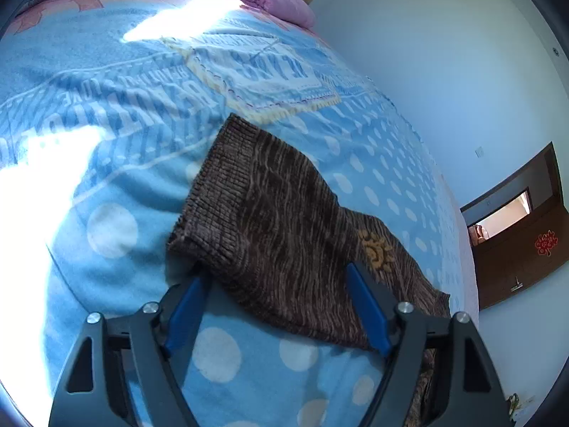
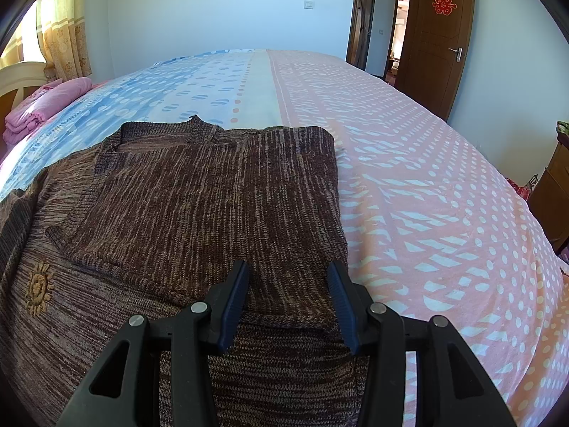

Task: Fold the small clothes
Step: 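Grasp the other sleeve with the left tool and fold it across the body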

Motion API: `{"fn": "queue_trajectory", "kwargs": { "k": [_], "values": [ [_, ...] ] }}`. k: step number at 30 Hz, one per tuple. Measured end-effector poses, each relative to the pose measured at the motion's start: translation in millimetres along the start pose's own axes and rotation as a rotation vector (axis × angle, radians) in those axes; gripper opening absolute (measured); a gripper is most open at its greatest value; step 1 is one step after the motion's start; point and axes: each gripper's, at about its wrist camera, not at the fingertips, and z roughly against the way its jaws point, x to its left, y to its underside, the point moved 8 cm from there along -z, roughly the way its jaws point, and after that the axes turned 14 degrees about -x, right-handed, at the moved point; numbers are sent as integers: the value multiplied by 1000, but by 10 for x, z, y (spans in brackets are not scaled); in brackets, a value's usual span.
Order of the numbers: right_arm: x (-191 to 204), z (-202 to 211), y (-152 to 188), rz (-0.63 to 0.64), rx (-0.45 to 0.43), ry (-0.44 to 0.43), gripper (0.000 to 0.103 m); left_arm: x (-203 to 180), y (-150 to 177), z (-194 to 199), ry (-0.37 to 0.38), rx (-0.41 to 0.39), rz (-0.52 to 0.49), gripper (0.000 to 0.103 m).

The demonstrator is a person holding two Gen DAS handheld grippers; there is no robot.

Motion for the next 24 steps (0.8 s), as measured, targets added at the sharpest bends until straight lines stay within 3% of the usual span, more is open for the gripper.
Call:
{"fn": "queue_trajectory", "kwargs": {
  "k": [2,4,7,11,18,21,24],
  "values": [
    [-1,0,1,0,0,0,48,30,-49,-51,-13,-15,-4,52],
    [0,0,1,0,0,0,48,39,-45,-108,-7,0,-28,6],
    [1,0,1,0,-1,0,48,99,-73,-158,30,22,-10,8],
    [1,0,1,0,0,0,48,3,-412,-60,-12,-49,-138,8],
    [1,-1,3,1,-1,0,48,-308,-1149,94,-3,-162,-301,8],
    [0,3,1,2,-3,2,48,-421,-1207,31,-3,-164,-369,8],
    [1,3,-4,2,-3,3,48,-702,-1078,40,46,-172,-442,8]
  ]
}}
